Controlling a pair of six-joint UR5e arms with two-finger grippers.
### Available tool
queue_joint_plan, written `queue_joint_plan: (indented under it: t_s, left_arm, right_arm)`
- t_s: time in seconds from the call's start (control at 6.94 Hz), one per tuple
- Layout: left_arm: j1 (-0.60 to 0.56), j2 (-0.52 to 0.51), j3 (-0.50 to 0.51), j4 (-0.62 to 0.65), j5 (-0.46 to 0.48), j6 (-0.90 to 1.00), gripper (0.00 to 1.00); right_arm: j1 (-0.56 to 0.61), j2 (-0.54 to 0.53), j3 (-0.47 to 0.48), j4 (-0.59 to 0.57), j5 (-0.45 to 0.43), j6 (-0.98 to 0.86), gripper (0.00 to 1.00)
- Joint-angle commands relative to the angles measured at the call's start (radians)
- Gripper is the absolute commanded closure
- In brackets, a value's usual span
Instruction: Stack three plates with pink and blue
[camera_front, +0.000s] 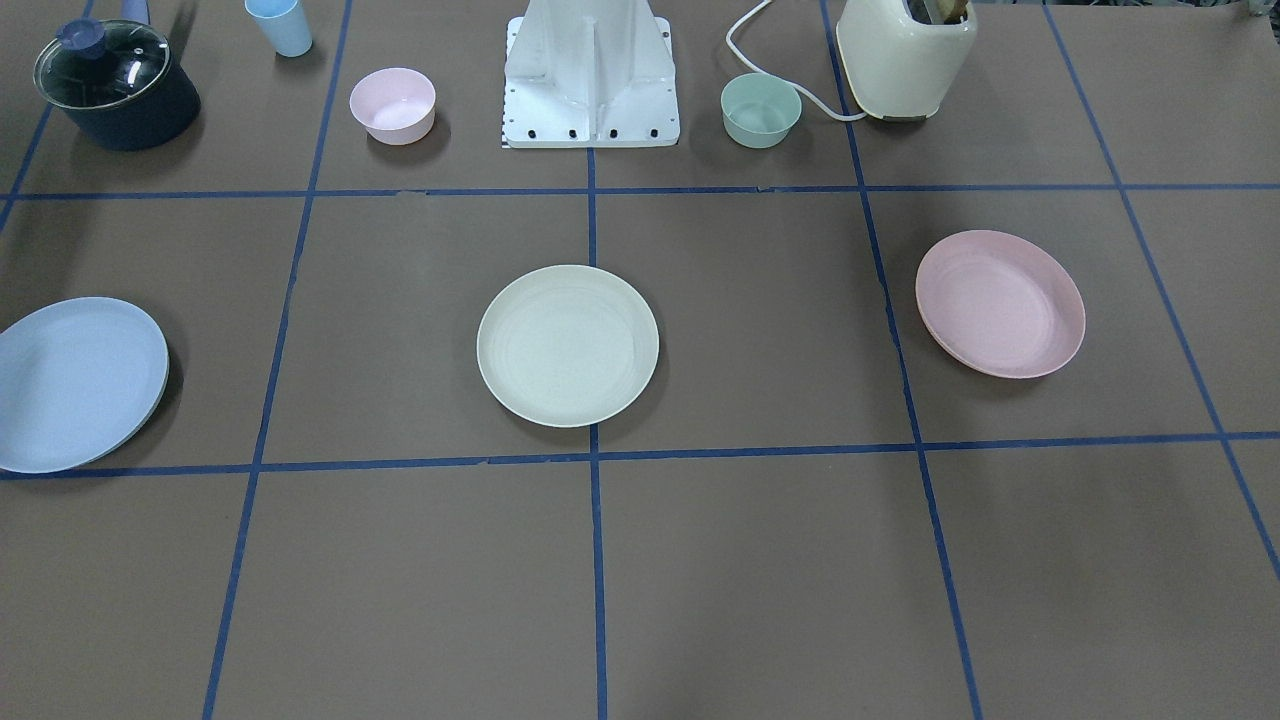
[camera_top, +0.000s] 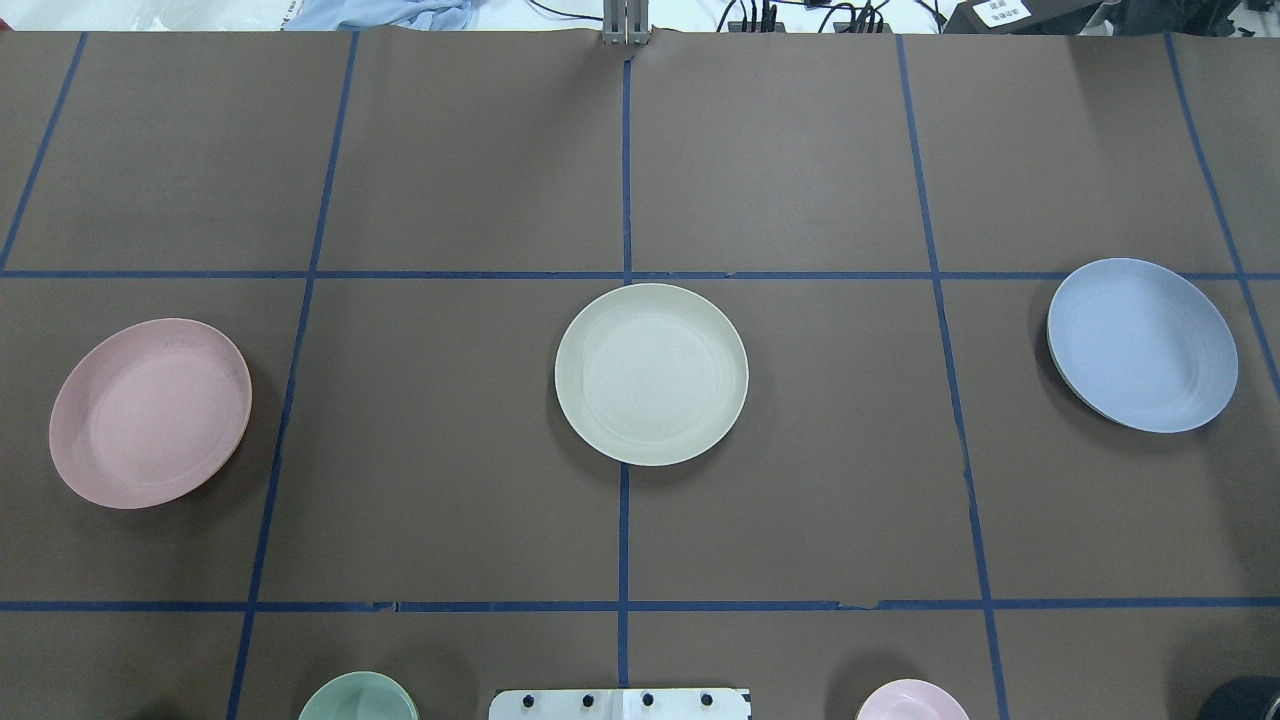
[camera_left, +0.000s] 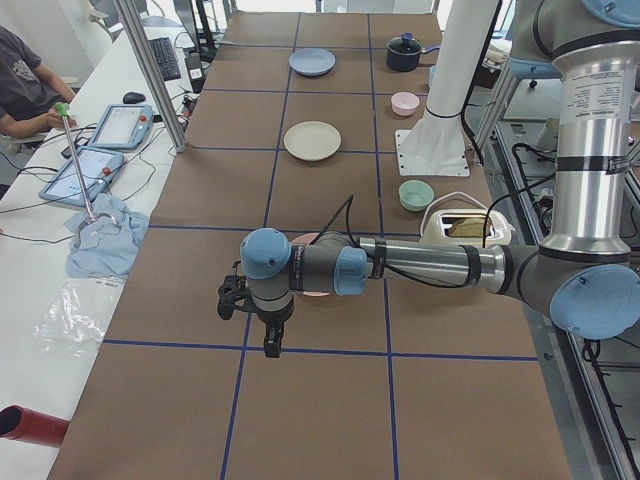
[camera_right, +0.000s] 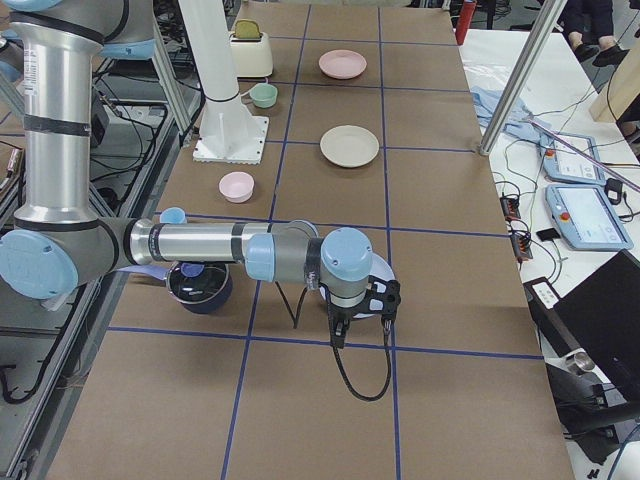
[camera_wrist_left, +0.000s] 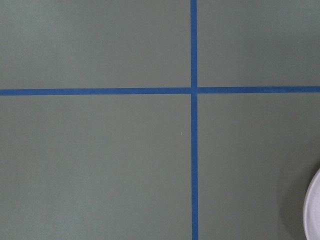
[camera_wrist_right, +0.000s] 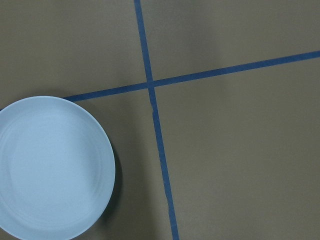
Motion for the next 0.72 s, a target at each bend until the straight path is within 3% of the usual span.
queue_joint_plan:
  t_s: [0.0,0.29,0.58]
  left_arm:
    - [0.002,0.001,0.029,-0.210,-0.002,-0.004,0.00]
    - [0.026,0.000,0.071,-0.352,-0.011,-0.005,0.00]
    - [0.060,-0.040,0.102,-0.373,-0.049,-0.060,0.00]
  right_arm:
    - [-0.001,0.001,0.004,0.000,0.003,-0.003,0.00]
    - [-0.001,-0.001,0.003,0.000,0.011,0.000,0.00]
    - [-0.001,0.017,0.019,-0.003,0.034,0.001,0.00]
